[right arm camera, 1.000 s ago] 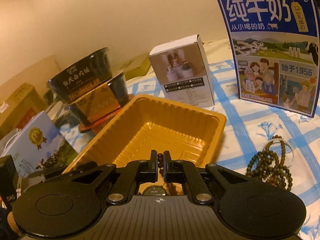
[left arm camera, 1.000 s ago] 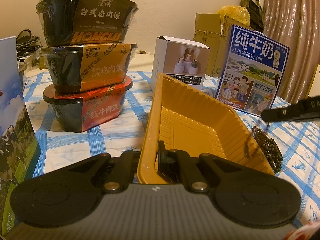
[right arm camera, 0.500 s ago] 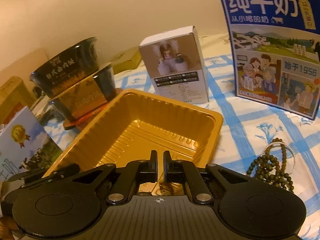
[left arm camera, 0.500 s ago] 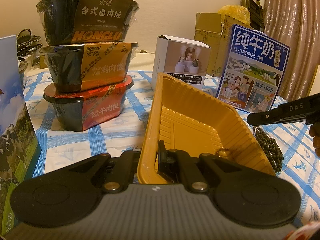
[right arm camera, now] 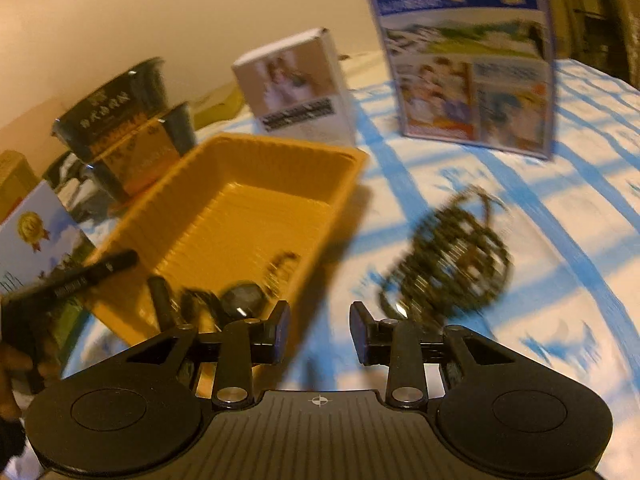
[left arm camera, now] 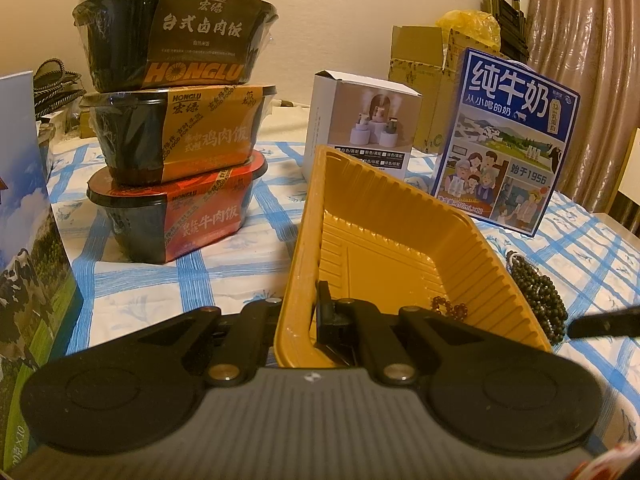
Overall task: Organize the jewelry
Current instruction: 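Close the right gripper on the dark bead necklace pile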
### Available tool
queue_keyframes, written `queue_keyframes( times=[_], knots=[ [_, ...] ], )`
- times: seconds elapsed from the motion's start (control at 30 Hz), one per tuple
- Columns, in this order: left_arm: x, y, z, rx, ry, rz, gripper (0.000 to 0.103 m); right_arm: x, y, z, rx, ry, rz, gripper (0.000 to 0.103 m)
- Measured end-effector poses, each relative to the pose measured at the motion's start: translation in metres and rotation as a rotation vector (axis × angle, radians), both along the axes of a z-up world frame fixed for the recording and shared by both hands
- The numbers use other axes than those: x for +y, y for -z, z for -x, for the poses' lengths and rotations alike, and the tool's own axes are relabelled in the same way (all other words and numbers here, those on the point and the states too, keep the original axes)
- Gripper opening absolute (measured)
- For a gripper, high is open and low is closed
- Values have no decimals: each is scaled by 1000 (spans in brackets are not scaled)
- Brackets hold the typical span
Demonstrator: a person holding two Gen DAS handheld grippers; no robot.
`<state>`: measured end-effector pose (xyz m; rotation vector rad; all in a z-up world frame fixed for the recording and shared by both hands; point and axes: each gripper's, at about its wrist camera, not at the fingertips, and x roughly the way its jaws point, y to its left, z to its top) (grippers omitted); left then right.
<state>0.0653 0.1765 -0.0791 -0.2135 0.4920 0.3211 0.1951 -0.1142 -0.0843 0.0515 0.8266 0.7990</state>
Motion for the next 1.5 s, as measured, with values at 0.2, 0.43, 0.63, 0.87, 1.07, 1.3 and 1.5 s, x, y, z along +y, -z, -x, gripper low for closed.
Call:
queue_keyframes(
  times=[0.2, 0.43, 0.63, 0.87, 1.07, 1.3, 1.5],
  knots=[
    [0, 0, 0, 0, 1, 0, 4, -30, 15, 2, 8, 73, 76, 34],
    [1, -2, 0, 1, 3, -4, 4, -38, 22, -1, -14, 106, 117, 33],
    [0, -3, -1, 1, 3, -6, 4, -28, 18, -9, -72, 89, 141, 33],
    [0, -3, -1, 2, 4, -5, 4, -12, 18, -26, -122, 64, 163, 33],
    [0, -2, 0, 3, 3, -6, 4, 5, 18, -42, -181, 35, 187, 33],
    [2, -1, 0, 3, 2, -3, 4, 21, 28, -54, -223, -5, 239, 13],
    [2, 0, 0, 3, 2, -4, 4, 5, 11, -45, -230, 30, 152, 7]
  ],
)
